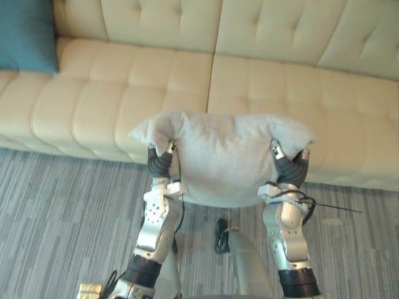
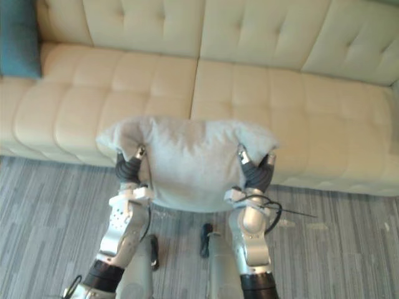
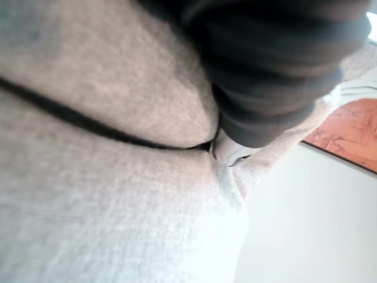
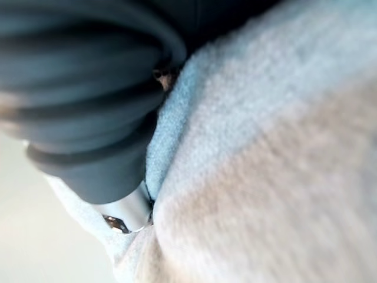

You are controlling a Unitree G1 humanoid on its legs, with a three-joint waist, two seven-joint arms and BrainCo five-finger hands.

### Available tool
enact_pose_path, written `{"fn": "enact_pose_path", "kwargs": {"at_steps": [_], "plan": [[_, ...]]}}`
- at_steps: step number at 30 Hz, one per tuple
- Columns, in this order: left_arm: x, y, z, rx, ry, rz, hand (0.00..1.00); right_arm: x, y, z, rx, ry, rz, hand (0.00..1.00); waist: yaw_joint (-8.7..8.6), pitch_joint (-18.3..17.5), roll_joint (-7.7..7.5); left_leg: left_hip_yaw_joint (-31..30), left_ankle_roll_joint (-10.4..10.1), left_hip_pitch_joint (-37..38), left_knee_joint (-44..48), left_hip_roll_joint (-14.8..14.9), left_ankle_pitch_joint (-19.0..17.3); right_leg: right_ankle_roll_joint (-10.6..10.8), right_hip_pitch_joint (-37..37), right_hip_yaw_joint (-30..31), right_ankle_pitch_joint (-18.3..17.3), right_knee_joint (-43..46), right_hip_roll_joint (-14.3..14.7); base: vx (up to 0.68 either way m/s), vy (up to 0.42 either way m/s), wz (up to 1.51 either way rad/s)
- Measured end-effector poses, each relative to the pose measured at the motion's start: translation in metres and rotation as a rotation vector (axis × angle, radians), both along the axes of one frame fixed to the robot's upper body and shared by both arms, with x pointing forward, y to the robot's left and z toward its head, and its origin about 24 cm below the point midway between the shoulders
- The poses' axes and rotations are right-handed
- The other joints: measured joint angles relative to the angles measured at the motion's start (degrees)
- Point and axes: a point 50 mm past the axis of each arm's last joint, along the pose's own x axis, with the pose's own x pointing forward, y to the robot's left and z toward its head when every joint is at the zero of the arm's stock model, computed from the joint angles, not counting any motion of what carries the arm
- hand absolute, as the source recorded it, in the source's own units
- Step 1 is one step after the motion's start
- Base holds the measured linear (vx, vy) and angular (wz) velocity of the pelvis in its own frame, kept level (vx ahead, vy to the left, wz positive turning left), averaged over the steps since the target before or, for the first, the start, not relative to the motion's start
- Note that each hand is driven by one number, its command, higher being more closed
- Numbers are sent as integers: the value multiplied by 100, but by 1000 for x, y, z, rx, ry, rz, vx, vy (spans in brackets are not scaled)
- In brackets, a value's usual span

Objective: Pick up cushions and gather them together orderly.

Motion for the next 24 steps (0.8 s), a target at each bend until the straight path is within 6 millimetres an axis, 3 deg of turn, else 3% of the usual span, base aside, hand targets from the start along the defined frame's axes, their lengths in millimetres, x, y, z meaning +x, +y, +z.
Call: {"fn": "enact_pose_path", "kwargs": {"at_steps": [5,10,14,16,18,19,21,22,23,24], "plan": [[-14,2,-20,-14,81,-6,100,-5,-1,-20,-22,84,24,100,-23,-250,61,36,8,497,-303,-36,-13,-8,456,182,154,-409,126,137,30,-22],[-22,10,-43,38,175,-26,100,-3,-3,-53,-55,233,47,100,-100,-258,77,166,91,1027,-254,-33,-428,37,592,214,231,60,115,39,60,-32],[-23,13,-45,67,185,-38,100,-2,-6,-59,-96,265,78,100,-130,-280,122,160,205,1162,-477,-80,-428,20,451,20,515,125,4,-35,55,-23],[-26,19,-48,91,202,-38,100,-3,-5,-65,-117,291,107,100,-184,-304,196,72,265,1387,-818,-145,-388,22,406,-108,451,-196,1,43,17,-8],[-27,21,-49,107,203,-43,100,-4,-5,-68,-128,302,118,100,-228,-423,45,-77,193,1463,-1014,-321,-362,34,523,-31,588,-1013,-48,139,-69,20],[-27,20,-50,116,207,-53,100,-4,-6,-69,-127,307,116,100,-257,-444,12,-186,93,1501,-1018,-382,-383,-19,585,16,946,-1188,-89,166,-125,29],[-38,15,-64,94,265,-77,100,-12,-13,-77,-142,345,115,100,-249,-644,419,-380,-76,1607,-1206,-70,-440,-190,633,-236,584,-1064,236,230,-136,19],[-43,16,-68,88,283,-80,100,-15,-12,-79,-136,354,120,100,-233,-661,471,-415,-176,1657,-1067,-22,-319,-238,730,-276,458,-1092,278,396,-156,19],[-45,15,-71,78,295,-83,100,-19,-12,-81,-133,363,120,100,-254,-640,535,-521,-121,1520,-618,107,-285,-320,852,-387,346,-1080,365,368,-154,19],[-51,13,-76,43,324,-77,100,-25,-12,-84,-107,381,123,100,-177,-641,567,-710,84,1170,496,293,-16,-458,1124,-502,254,-1009,518,469,-196,10]]}}
